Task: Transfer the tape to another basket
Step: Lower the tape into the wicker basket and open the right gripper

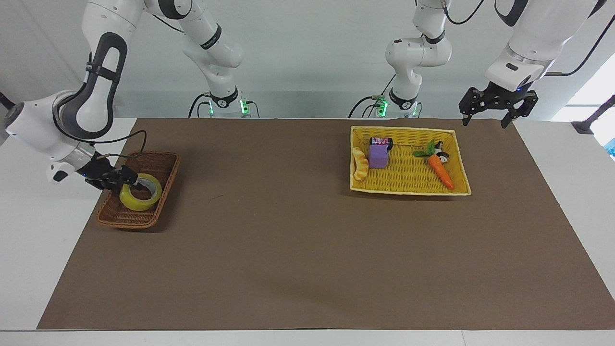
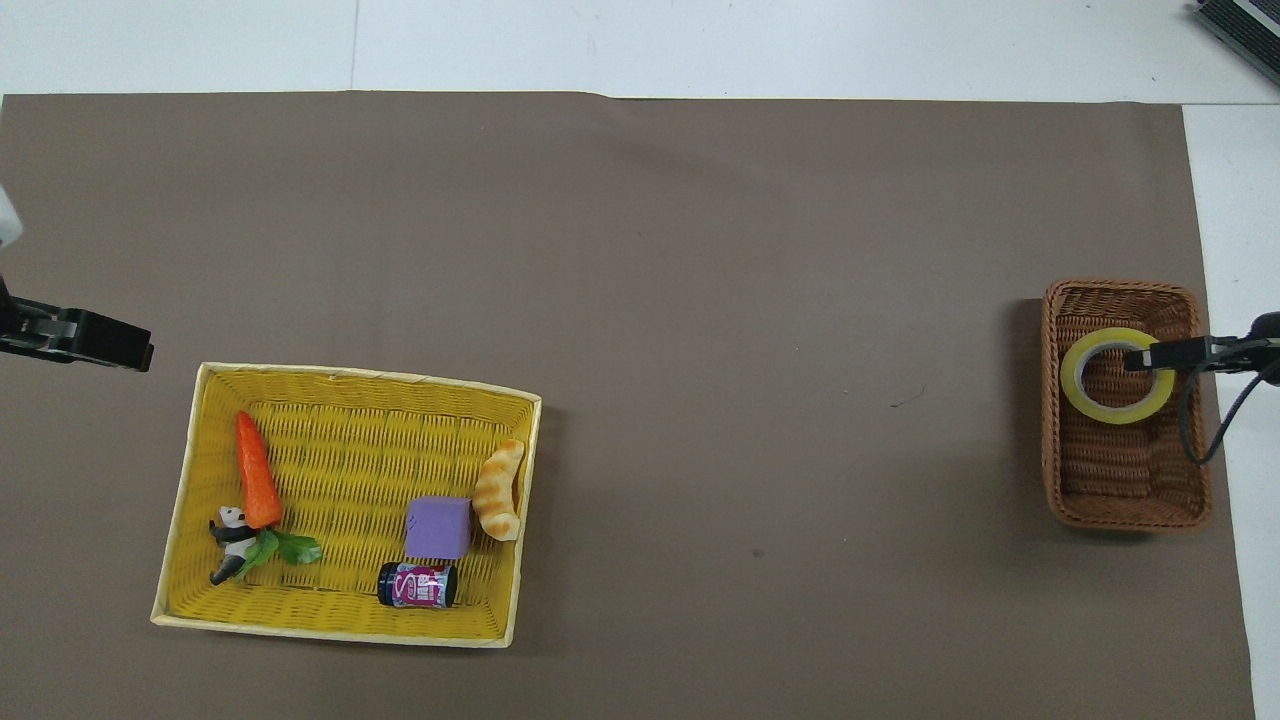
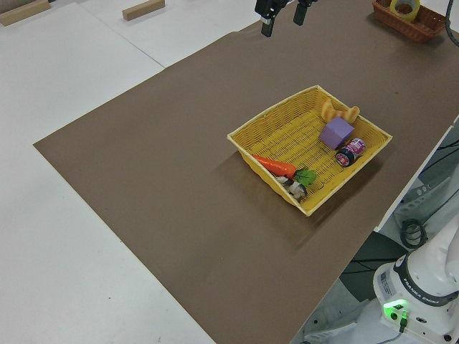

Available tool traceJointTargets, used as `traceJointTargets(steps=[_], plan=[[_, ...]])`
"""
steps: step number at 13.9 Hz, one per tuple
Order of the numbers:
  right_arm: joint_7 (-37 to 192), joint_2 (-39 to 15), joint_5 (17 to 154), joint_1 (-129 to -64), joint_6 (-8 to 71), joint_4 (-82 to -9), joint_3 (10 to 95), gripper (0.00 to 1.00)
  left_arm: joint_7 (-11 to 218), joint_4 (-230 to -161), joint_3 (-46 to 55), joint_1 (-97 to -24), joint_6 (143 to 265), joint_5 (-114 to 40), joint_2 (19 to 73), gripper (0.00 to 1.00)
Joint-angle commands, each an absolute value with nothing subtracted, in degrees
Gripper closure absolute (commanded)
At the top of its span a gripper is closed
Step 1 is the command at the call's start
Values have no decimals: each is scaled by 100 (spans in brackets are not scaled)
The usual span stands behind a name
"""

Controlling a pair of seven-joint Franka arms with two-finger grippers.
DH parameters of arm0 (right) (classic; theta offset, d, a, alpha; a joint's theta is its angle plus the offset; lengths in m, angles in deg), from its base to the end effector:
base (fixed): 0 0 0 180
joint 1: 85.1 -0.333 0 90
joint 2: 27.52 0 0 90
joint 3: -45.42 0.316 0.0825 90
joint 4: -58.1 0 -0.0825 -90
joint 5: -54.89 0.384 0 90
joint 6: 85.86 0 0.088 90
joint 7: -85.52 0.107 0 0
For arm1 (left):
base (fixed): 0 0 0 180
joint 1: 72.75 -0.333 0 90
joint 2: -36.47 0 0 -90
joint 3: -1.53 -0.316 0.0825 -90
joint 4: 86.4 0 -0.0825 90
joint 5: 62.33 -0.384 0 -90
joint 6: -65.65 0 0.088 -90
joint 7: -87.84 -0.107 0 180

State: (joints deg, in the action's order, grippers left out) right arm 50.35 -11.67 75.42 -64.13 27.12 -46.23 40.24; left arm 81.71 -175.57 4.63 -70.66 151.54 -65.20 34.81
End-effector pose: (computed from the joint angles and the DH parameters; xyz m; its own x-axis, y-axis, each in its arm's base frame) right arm 0.5633 -0.2479 0.3792 0.9989 -0.0094 0.0451 0.0051 -0.9504 -0.3110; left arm 0.5366 -0.0435 0.6410 0.9807 -0.1925 -0.0336 -0.1940 -0.9798 -0.0483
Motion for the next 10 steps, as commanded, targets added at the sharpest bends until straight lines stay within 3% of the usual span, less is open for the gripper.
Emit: traceJointTargets(steps=[1, 6, 10], plan=[[5028, -1424, 7449, -6436, 2628, -4500, 4128, 0, 8090, -17465, 513, -7223, 15002, -6558, 3532, 0], [5843, -1767, 6660, -6980, 2576, -4070, 4146, 0, 8107, -17447, 513, -7205, 15011, -6558, 3524, 0], [7625, -2276, 6009, -7805, 2164, -4069, 4146, 0, 8108, -17447, 513, -7214, 15011, -6567, 3524, 0]])
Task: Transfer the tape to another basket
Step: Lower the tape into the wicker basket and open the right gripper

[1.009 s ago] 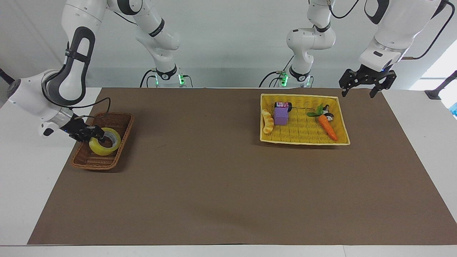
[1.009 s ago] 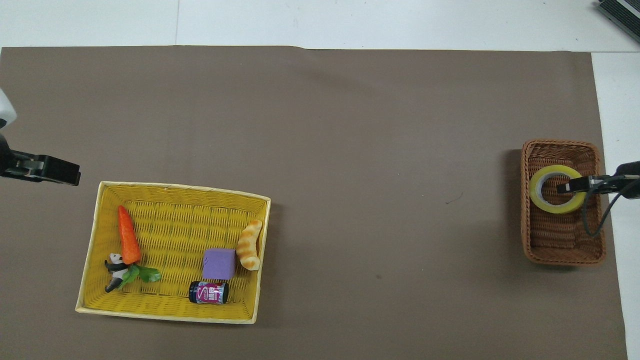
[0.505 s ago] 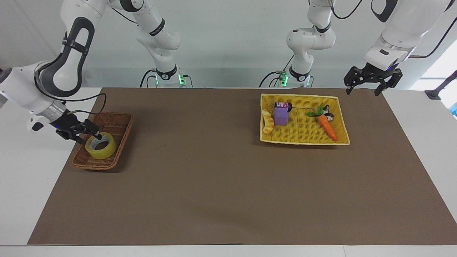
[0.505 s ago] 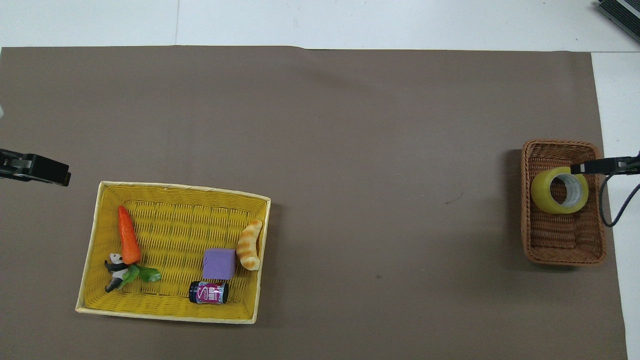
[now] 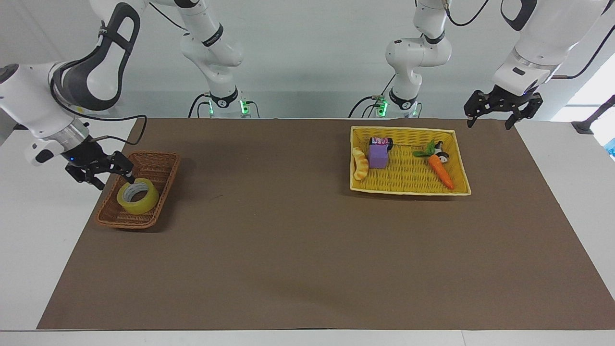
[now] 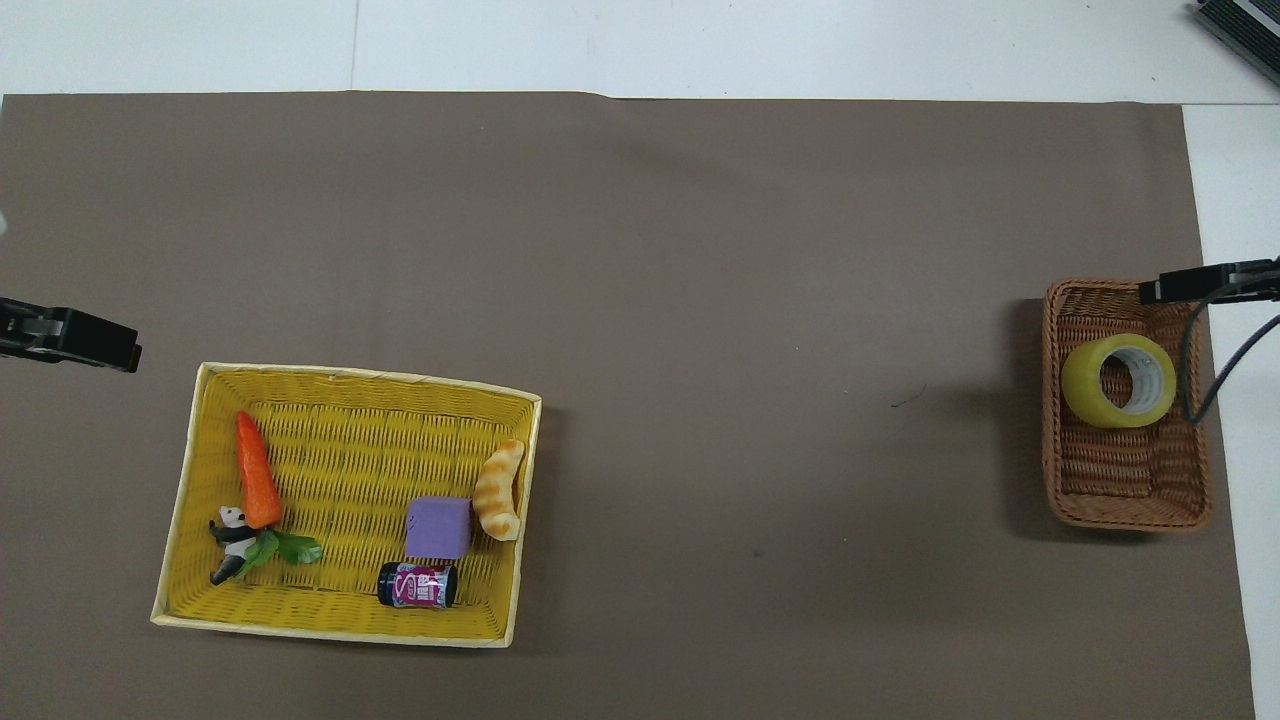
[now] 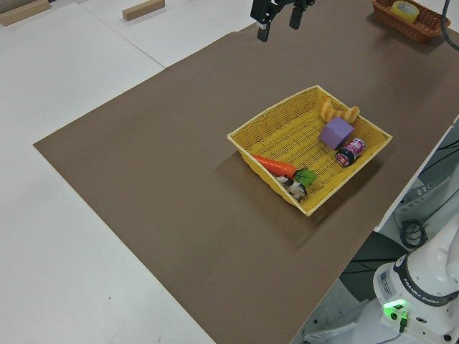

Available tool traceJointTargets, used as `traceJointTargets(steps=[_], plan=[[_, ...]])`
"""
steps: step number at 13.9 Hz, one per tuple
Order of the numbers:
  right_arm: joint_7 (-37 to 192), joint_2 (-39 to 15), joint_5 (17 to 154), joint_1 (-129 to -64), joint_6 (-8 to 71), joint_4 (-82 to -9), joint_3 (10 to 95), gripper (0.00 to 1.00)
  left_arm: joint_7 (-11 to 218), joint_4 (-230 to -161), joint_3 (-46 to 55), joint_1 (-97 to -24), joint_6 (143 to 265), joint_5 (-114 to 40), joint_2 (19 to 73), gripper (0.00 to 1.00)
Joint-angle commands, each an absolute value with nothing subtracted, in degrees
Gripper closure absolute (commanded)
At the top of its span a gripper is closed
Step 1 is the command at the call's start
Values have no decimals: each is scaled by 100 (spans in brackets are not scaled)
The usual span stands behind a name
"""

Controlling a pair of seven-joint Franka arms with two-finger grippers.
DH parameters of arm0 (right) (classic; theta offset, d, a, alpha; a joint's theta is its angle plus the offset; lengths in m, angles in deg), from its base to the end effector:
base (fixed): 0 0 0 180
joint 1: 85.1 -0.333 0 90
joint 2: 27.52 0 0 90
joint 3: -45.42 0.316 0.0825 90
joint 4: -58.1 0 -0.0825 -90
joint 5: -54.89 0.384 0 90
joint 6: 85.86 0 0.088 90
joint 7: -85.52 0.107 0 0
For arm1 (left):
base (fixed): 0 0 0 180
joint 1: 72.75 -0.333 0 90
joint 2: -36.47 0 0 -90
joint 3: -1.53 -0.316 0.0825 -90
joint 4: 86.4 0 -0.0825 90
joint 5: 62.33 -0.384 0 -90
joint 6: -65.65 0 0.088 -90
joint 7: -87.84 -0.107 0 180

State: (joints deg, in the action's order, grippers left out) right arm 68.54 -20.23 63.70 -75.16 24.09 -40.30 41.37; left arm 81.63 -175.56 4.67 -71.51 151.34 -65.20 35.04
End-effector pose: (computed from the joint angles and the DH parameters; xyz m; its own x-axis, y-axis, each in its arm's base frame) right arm 0.5948 -0.1350 0.5123 0.9941 -0.0002 0.1086 0.0120 -0.9937 -0.1118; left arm 0.5380 -0.0359 0.6387 0.9829 -0.1798 -0.0409 -0.1817 -0.9822 -0.0473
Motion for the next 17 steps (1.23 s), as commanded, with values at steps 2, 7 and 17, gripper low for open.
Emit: traceJointTargets(steps=[2, 7, 17], plan=[[8373, -2478, 5867, -8166, 1944, -4095, 4146, 0, 8107, -17447, 513, -7205, 15011, -6567, 3524, 0], [9657, -2926, 5498, -8922, 1495, -4113, 4146, 0, 8107, -17447, 513, -7205, 15011, -6558, 3524, 0], [10240, -3060, 5295, -9302, -190, -2805, 4181, 0, 8107, -17447, 513, -7214, 15011, -6558, 3524, 0]])
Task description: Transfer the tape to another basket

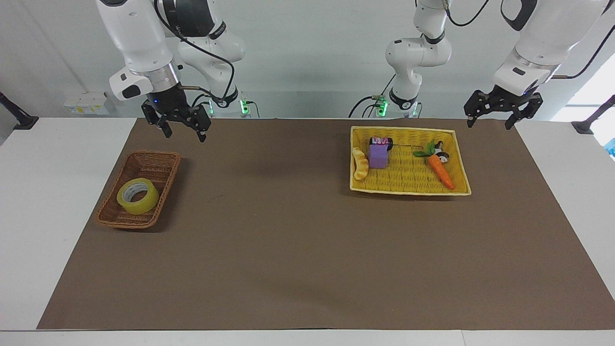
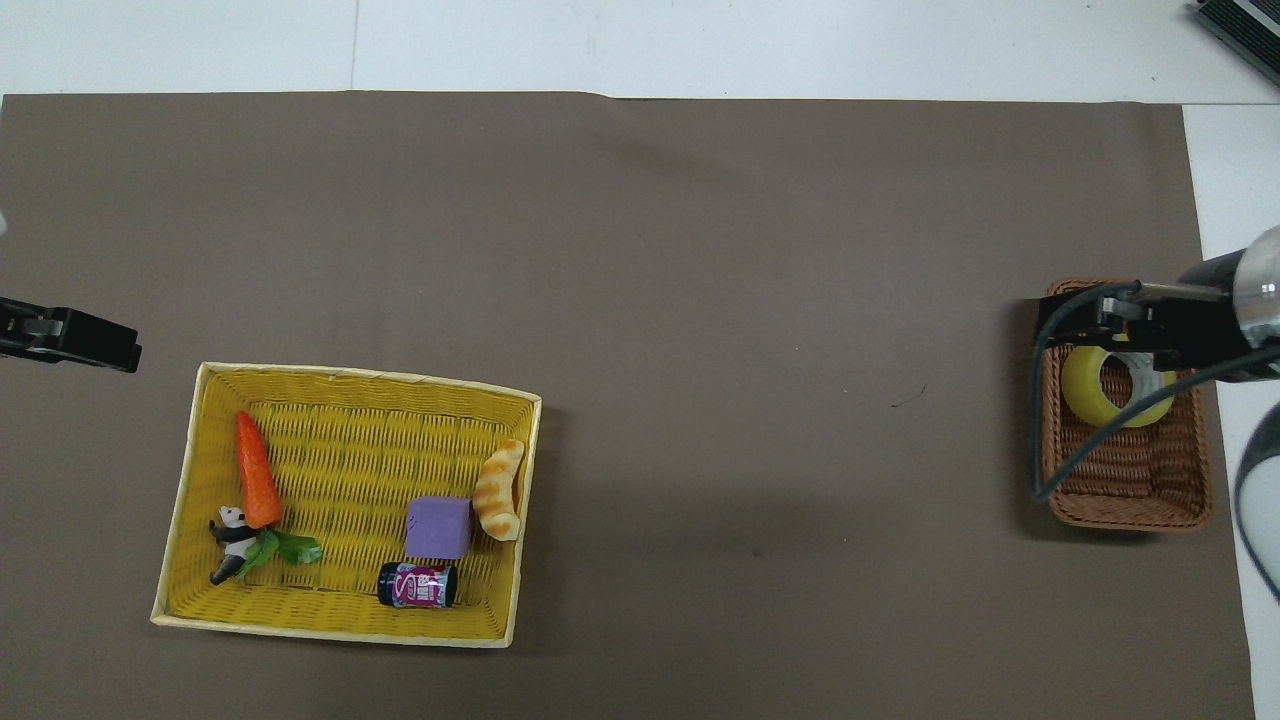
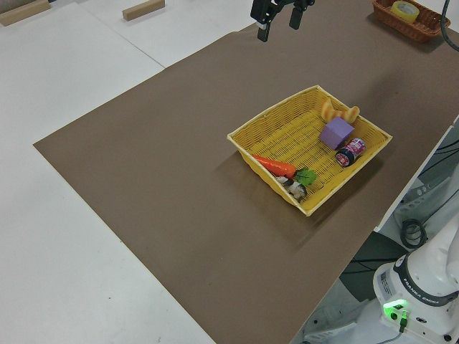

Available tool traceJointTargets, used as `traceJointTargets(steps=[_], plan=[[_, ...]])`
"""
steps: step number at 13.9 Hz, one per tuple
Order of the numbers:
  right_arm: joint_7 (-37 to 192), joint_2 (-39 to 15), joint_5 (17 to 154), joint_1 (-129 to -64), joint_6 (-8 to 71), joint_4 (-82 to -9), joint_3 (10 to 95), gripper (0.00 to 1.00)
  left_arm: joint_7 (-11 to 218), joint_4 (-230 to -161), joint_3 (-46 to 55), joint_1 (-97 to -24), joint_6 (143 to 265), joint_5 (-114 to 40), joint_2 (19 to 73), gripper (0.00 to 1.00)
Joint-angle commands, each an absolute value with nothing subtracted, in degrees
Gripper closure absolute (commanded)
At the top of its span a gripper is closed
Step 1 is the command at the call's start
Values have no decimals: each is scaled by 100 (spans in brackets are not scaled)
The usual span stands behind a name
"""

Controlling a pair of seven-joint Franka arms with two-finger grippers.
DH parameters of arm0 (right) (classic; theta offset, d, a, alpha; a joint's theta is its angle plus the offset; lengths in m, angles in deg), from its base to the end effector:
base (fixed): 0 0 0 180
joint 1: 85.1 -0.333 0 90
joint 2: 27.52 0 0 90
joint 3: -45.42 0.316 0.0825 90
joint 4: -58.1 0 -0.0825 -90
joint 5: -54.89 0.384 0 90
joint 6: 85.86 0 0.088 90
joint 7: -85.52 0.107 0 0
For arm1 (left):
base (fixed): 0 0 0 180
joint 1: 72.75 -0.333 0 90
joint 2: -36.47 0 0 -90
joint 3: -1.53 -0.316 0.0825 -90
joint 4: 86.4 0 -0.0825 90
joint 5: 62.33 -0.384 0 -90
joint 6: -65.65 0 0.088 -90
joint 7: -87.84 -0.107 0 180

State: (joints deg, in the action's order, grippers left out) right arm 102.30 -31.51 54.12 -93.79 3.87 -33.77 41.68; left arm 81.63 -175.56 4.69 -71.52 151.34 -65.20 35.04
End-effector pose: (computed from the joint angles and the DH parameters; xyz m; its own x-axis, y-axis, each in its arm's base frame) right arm 0.5307 0.0432 0.6464 0.9782 -0.2051 0.0333 -0.2052 -0.9787 -0.0008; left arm 0.5380 -0.0360 0.6387 0.9828 -0.1800 -0.0409 -0.1818 -0.9822 -0.0473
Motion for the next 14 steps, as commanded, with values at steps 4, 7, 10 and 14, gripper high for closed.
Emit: traceJointTargets(steps=[4, 7, 10, 14], plan=[[9714, -3147, 5462, -9152, -149, -2979, 4076, 0, 8107, -17447, 513, -7205, 15011, -6567, 3524, 0], [9545, -3147, 5506, -9187, 0, -2988, 4129, 0, 8107, -17447, 513, -7214, 15011, -6558, 3524, 0], [9440, -3147, 5498, -9143, 18, -2997, 4129, 0, 8107, -17447, 513, -7205, 15011, -6558, 3524, 0], [9291, -3085, 5410, -9143, -78, -2935, 4120, 0, 8107, -17447, 513, -7214, 15011, -6558, 3524, 0]])
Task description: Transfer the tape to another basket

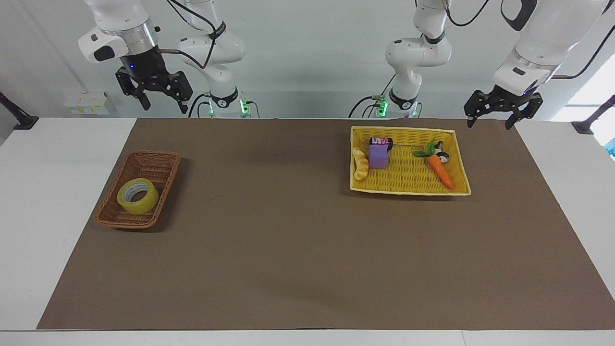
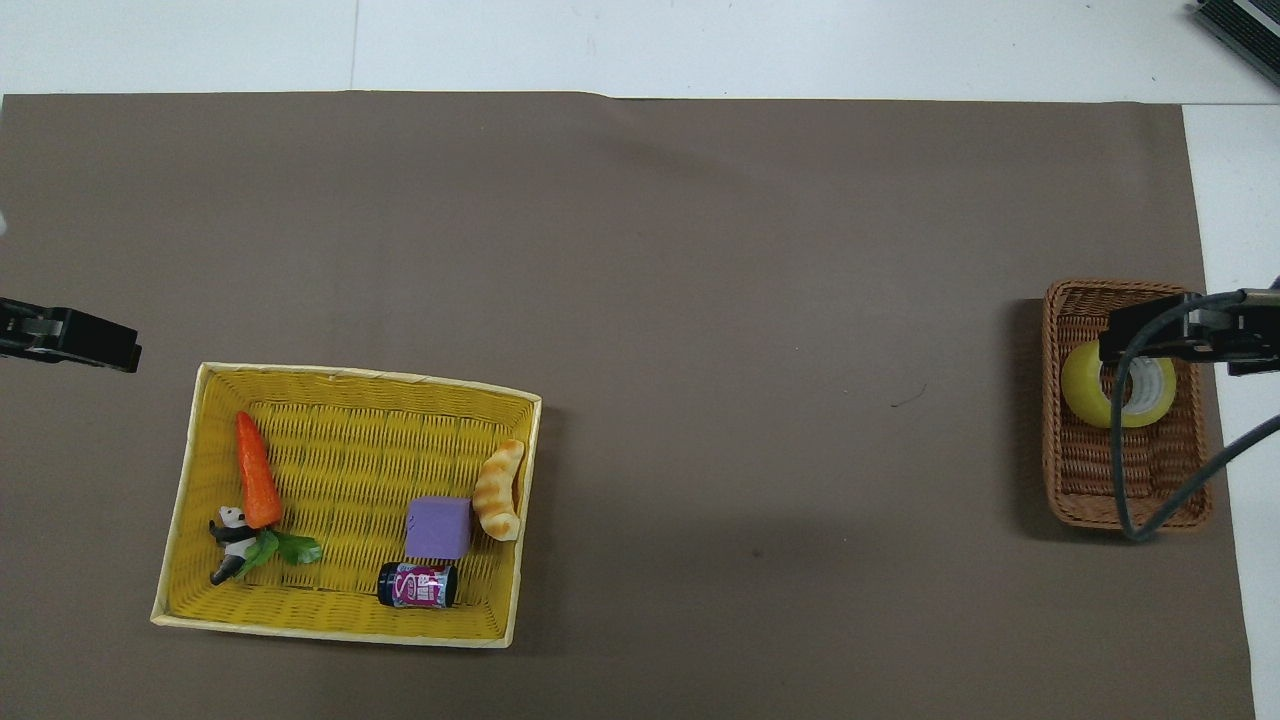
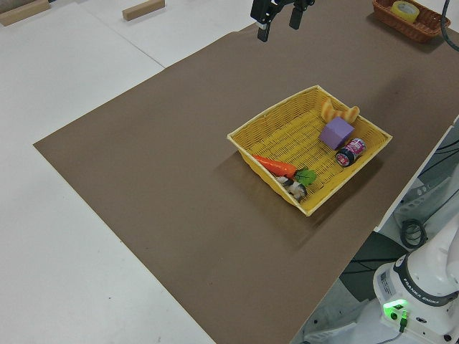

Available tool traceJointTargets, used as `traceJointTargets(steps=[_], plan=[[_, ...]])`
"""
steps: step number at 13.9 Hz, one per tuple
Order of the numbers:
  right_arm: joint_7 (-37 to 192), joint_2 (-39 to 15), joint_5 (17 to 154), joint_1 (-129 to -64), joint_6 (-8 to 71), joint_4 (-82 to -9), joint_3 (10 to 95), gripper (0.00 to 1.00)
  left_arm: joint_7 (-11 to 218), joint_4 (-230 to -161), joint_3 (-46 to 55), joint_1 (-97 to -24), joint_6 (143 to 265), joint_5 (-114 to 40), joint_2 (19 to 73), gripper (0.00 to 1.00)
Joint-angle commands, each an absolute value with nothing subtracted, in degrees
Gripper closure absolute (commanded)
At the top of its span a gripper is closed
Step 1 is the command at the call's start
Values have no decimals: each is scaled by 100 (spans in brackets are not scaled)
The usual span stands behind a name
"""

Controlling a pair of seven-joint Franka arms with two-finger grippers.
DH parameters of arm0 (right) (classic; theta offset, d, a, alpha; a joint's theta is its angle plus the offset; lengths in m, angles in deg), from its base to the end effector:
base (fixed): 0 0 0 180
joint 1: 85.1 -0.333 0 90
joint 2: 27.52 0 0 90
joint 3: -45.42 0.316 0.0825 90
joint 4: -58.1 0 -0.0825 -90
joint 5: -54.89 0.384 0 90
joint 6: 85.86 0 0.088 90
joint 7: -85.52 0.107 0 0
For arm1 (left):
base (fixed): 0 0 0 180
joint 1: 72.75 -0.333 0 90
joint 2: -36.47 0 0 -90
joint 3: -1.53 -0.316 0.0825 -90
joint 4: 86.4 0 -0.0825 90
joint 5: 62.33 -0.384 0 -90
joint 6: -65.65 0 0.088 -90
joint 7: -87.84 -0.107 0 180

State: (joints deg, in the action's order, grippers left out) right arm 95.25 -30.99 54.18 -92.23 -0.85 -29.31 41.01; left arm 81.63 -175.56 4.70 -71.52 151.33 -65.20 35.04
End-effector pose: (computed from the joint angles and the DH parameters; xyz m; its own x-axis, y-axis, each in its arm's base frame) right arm 0.5260 0.0221 0.6706 0.9922 -0.1231 0.0195 -0.1232 -0.9924 0.0044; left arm 0.5380 -0.0361 0.6387 0.9828 -0.1801 -0.0411 -0.1820 -0.9822 -0.0472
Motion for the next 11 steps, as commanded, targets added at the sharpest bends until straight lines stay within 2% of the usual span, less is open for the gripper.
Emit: traceJointTargets(steps=[1, 5, 11], plan=[[9282, -3086, 5436, -9134, -79, -2935, 4111, 0, 8107, -17447, 513, -7214, 15011, -6558, 3524, 0], [9264, -3164, 5480, -9143, -596, -2803, 4076, 0, 8107, -17447, 513, -7214, 15011, -6566, 3524, 0], [9273, -3244, 5515, -9125, -316, -2970, 4076, 0, 8107, -17447, 513, -7214, 15011, -6558, 3524, 0]])
